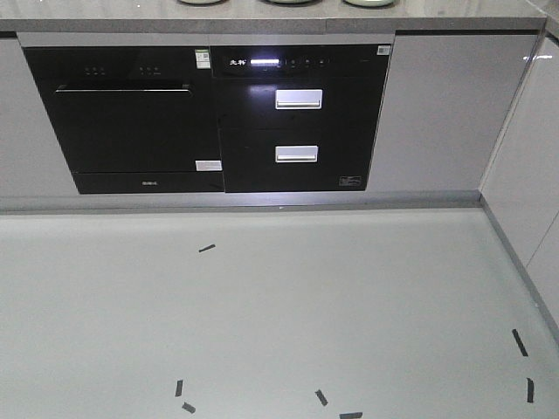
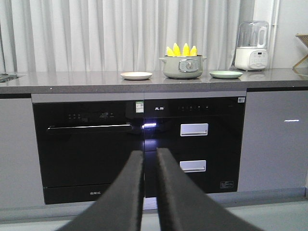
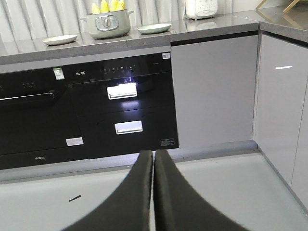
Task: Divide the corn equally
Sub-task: 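Drive the base toward the counter with the pot and plates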
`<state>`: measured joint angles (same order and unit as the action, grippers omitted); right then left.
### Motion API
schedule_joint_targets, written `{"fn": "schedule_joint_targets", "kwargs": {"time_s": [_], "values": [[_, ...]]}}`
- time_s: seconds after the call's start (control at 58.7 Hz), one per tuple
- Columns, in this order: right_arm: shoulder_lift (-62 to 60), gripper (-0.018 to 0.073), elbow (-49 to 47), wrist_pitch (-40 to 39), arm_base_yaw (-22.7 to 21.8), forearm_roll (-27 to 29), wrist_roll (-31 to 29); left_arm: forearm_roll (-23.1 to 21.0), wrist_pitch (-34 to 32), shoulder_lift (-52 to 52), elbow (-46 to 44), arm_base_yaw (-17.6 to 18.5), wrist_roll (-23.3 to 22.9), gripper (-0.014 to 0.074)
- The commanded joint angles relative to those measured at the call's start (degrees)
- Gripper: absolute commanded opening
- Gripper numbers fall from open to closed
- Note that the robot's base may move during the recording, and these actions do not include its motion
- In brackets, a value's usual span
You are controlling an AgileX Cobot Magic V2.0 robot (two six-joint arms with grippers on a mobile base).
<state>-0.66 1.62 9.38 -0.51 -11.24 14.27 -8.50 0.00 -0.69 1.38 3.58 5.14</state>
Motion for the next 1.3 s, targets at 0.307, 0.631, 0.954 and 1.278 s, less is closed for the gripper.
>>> {"fn": "schedule_joint_targets", "kwargs": {"time_s": [0.307, 0.631, 0.954, 1.278], "values": [[-0.4, -0.0002, 1.0, -4.1, 0.0, -0.5, -0.6, -0.1, -3.7, -0.8, -1.3, -0.1, -0.5, 0.0055], [-0.4, -0.0002, 1.0, -4.1, 0.0, -0.5, -0.6, -0.1, -3.7, -0.8, -1.3, -0.1, -0.5, 0.0055], [-0.4, -0.0002, 1.0, -4.1, 0.0, -0.5, -0.6, -0.1, -3.7, -0.8, -1.3, -0.1, -0.5, 0.0055], [-0.4, -0.0002, 1.0, -4.1, 0.0, -0.5, -0.6, -0.1, -3.7, -0.8, -1.3, -0.1, -0.5, 0.0055]]}}
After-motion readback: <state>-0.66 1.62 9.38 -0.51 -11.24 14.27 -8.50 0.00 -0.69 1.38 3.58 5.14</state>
